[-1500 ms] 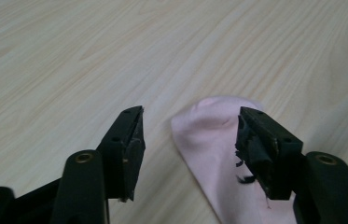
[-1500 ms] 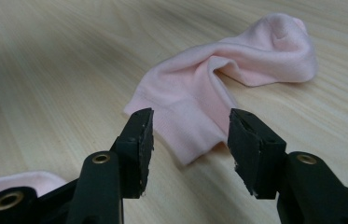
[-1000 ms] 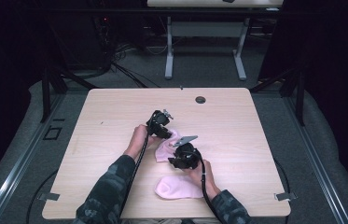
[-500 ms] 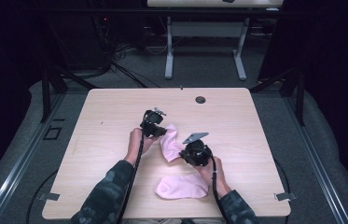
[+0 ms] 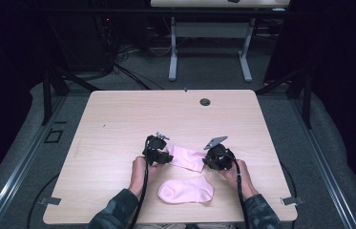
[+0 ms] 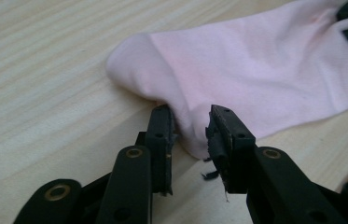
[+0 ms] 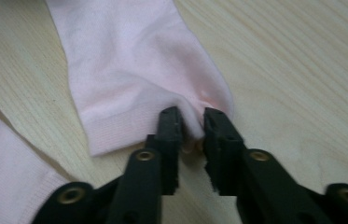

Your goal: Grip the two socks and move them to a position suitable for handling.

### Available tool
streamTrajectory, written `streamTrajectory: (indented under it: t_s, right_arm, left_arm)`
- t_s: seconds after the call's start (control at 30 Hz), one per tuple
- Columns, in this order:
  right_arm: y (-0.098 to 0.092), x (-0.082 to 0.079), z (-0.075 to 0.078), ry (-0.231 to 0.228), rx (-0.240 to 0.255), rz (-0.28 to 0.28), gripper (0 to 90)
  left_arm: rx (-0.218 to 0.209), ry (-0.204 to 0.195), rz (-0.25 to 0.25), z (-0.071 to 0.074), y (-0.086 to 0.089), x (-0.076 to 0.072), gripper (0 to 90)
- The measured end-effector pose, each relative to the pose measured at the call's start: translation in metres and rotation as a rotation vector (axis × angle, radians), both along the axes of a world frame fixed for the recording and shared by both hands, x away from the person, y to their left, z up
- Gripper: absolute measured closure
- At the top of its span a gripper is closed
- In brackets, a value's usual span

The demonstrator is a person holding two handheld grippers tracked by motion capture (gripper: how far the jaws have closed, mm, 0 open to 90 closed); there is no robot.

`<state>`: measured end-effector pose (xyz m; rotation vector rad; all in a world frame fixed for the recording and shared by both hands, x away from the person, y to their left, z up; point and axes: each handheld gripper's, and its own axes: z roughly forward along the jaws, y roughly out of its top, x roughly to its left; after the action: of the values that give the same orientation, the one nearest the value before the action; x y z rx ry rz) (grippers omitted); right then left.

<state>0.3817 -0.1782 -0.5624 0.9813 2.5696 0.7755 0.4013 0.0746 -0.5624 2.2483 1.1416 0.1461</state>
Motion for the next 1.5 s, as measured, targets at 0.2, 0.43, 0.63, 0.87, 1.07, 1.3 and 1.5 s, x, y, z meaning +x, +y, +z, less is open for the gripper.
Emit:
streamTrajectory:
  t_s: [0.2,0.43,0.63,0.87,1.07,1.3,1.5]
  right_arm:
    - [-0.009,-0.01,0.016,-0.058,0.052,0.04,60.6]
    - [0.013,-0.017,0.011,0.003,0.056,0.176,55.7]
    - [0.016,-0.015,-0.001,0.028,0.037,0.179,71.5]
    - [0.008,-0.012,-0.002,0.085,0.129,0.139,83.0]
    - [-0.006,-0.009,0.027,0.149,0.327,0.104,83.0]
    - [-0.009,-0.011,0.049,0.136,0.379,0.084,82.8]
    - [-0.012,-0.014,0.047,0.134,0.39,0.073,82.6]
  left_arm:
    - [0.01,-0.103,-0.003,0.016,0.007,-0.013,46.4]
    - [0.019,-0.191,-0.08,0.025,0.015,-0.024,30.7]
    - [0.031,-0.254,-0.187,0.024,0.012,-0.029,26.1]
    - [0.047,-0.299,-0.302,0.022,-0.006,-0.031,31.0]
    - [0.061,-0.365,-0.396,0.025,-0.024,-0.037,34.4]
    - [0.011,-0.38,-0.477,0.026,-0.04,-0.039,54.0]
    - [-0.019,-0.402,-0.458,0.025,-0.047,-0.036,85.5]
